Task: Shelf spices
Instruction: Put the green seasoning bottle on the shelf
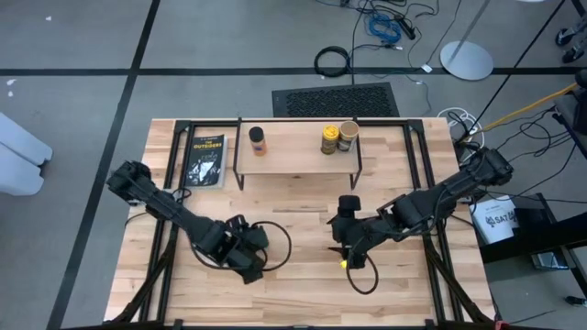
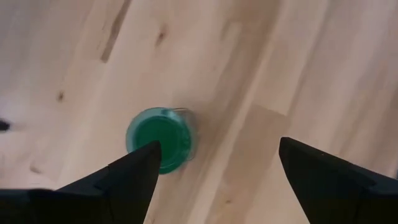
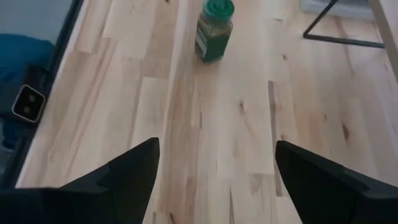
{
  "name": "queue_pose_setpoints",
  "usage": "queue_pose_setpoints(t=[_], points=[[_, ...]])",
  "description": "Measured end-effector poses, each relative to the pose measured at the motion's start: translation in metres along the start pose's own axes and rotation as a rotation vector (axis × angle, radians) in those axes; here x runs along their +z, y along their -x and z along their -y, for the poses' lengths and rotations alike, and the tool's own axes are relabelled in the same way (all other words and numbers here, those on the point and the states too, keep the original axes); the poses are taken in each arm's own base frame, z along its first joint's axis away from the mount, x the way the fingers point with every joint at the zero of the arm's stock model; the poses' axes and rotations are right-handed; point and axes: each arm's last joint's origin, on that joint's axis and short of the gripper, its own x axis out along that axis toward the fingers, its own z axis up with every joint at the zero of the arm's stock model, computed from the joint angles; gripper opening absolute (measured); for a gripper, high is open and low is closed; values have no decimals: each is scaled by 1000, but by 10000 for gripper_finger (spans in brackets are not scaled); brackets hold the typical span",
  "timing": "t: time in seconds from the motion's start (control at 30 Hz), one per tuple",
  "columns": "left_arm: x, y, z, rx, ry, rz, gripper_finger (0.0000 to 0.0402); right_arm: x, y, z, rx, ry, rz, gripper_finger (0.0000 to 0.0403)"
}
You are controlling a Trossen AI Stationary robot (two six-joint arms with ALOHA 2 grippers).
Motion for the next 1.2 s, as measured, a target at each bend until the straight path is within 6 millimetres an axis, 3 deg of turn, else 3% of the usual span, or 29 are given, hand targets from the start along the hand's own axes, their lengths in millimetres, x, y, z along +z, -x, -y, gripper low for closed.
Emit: queue_pose_setpoints(t=[0.23,0.47,1.2], points=[[4,-29,0,102,47,-49,336,2,0,0,5,4,16,309],[11,-37,-7,143,65,-60,336,4,0,-1,13,2,40,309],[15,-7,-7,74,101,-101,336,4,0,-1,14,21,45,309]])
